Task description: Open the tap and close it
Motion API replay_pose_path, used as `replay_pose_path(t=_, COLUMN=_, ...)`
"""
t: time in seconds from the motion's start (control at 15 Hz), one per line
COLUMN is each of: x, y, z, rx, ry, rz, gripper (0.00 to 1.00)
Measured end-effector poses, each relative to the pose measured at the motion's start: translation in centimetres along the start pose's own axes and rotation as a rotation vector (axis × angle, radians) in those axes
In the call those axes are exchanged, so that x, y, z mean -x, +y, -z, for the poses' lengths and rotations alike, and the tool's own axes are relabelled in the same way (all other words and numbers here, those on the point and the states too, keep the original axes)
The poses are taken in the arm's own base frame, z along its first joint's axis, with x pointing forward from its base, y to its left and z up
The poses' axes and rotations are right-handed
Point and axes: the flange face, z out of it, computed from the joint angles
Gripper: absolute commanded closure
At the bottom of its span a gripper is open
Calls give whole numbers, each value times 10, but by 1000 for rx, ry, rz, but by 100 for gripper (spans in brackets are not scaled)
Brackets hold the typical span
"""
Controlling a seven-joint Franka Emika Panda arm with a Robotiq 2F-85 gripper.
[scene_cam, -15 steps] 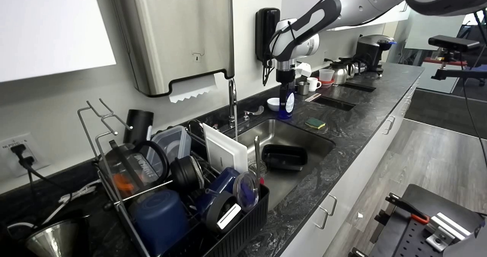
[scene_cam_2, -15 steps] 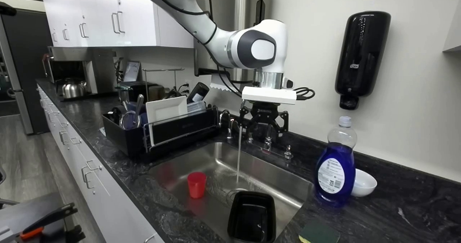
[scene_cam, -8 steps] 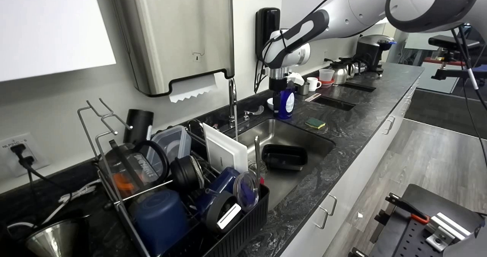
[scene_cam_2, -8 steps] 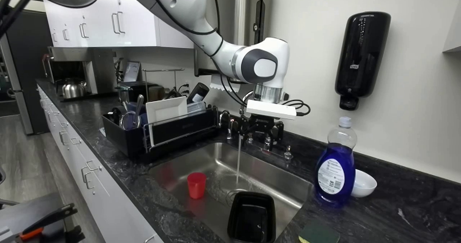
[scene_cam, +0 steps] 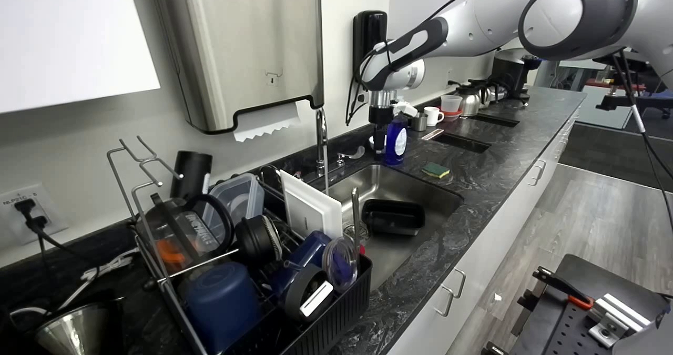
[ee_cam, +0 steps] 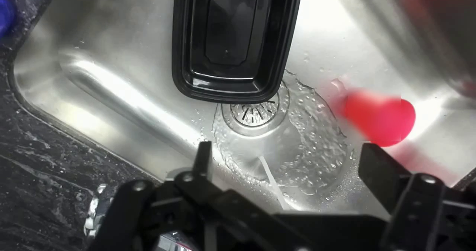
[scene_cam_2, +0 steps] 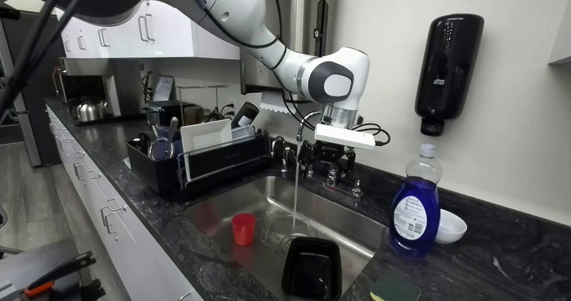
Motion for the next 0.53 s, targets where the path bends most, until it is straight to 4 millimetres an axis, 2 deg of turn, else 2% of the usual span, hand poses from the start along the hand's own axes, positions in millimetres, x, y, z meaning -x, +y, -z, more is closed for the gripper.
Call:
replay_pose_path(t=0.27, x=-7, y=6, z=-4, rx=-4, ry=16, rz=17, gripper=0)
replay_pose_path(t=0.53, x=-10, y=15, z=-24, rx=-8, ry=17, rz=15, gripper=0)
